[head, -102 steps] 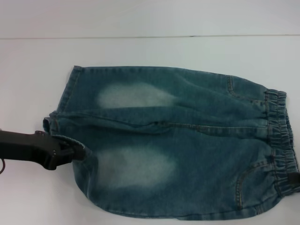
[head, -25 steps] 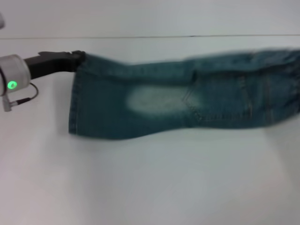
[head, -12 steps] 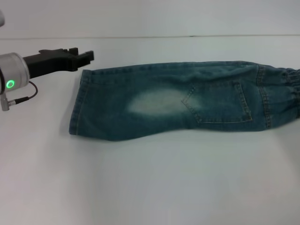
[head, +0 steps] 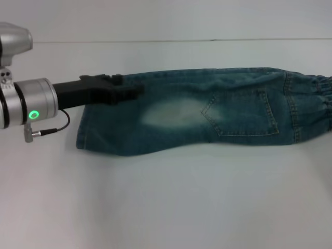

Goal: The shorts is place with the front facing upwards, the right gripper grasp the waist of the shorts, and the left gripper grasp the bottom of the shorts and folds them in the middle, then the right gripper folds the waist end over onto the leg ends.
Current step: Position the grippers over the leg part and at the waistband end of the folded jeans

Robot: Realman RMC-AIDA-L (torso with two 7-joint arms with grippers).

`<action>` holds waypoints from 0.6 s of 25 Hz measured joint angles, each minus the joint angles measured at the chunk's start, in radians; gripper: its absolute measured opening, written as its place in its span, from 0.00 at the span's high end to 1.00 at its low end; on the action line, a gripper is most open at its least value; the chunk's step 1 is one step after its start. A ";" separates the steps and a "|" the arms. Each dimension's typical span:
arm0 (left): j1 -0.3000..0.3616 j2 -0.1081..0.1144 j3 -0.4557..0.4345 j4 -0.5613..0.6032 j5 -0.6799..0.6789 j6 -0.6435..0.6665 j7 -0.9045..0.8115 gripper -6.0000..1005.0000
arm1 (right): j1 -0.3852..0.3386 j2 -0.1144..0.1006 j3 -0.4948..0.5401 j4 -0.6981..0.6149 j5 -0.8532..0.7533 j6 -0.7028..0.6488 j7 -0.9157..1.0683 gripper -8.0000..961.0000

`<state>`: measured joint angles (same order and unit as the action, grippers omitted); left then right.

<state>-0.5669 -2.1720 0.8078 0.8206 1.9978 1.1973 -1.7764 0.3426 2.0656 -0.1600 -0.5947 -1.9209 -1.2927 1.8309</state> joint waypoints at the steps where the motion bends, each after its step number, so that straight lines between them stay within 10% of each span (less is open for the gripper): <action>1: 0.000 0.000 0.008 -0.003 0.000 0.001 0.000 0.24 | -0.001 0.000 -0.001 0.000 0.000 0.005 -0.001 0.15; 15: 0.001 -0.002 0.046 -0.022 -0.002 0.008 -0.002 0.26 | 0.035 0.007 -0.101 0.011 -0.001 0.153 0.010 0.15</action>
<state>-0.5664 -2.1737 0.8541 0.7987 1.9956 1.2049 -1.7783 0.3780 2.0728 -0.2606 -0.5833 -1.9220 -1.1402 1.8407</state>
